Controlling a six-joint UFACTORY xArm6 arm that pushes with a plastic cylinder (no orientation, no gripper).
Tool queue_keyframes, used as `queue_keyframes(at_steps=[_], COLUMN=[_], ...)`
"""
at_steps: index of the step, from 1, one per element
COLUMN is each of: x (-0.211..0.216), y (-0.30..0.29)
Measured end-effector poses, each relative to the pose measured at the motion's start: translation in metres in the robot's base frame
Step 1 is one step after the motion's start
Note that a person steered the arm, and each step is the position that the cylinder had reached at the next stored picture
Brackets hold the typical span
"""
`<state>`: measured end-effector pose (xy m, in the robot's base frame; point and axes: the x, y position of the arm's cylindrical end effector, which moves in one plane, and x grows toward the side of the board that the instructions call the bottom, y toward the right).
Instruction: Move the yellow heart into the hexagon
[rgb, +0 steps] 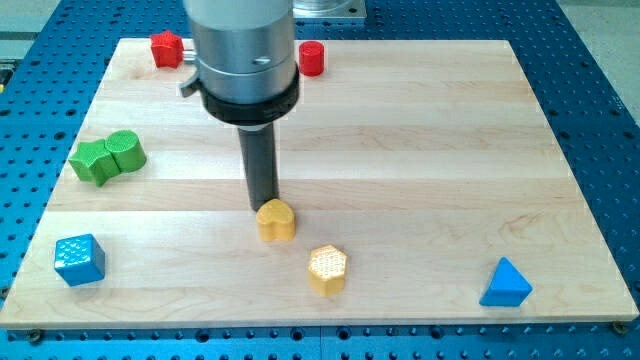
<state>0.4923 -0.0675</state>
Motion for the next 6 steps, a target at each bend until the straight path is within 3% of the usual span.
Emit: queue_keyframes(at_steps=[1, 4, 5, 6], x=[0.014, 0.045, 0.034, 0.004], y=[-0.030, 0.038, 0.050, 0.102])
